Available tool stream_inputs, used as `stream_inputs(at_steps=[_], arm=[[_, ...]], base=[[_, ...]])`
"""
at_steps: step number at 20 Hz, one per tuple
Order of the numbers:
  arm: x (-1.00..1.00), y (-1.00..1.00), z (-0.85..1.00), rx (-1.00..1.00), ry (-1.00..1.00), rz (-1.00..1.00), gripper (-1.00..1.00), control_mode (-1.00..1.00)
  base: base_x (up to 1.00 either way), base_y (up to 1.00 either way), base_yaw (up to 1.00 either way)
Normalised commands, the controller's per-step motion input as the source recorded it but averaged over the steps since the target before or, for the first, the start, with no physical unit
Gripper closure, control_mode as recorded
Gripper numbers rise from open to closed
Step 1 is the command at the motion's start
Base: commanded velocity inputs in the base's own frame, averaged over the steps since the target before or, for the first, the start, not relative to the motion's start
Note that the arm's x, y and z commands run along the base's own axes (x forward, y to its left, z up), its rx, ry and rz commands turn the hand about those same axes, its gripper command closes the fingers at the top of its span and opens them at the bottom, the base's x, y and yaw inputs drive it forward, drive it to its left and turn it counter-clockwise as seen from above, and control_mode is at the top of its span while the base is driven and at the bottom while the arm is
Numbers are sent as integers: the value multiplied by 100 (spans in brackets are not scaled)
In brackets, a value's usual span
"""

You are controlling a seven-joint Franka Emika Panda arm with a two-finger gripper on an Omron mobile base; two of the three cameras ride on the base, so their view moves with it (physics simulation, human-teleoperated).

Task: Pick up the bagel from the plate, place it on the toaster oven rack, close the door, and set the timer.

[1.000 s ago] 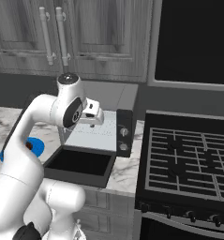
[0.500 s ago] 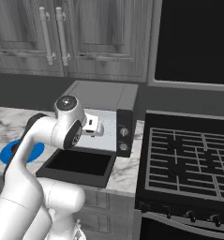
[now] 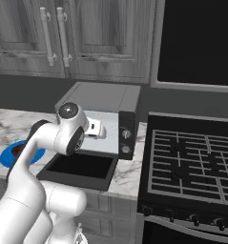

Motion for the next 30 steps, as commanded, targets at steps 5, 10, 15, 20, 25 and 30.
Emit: stream_inputs(at_steps=[5,10,15,20,25,30], arm=[[29,0,-6,0,0,0,-100,-100],[20,4,-14,0,-1,0,-100,-100],[28,16,-23,0,-2,0,-100,-100],[29,4,-11,0,-1,0,-100,-100],[33,0,-4,0,0,0,-100,-100],[35,0,-23,0,0,0,-100,-100]], base=[[0,0,0],[0,0,0],[0,0,0],[0,0,0],[0,0,0],[0,0,0]])
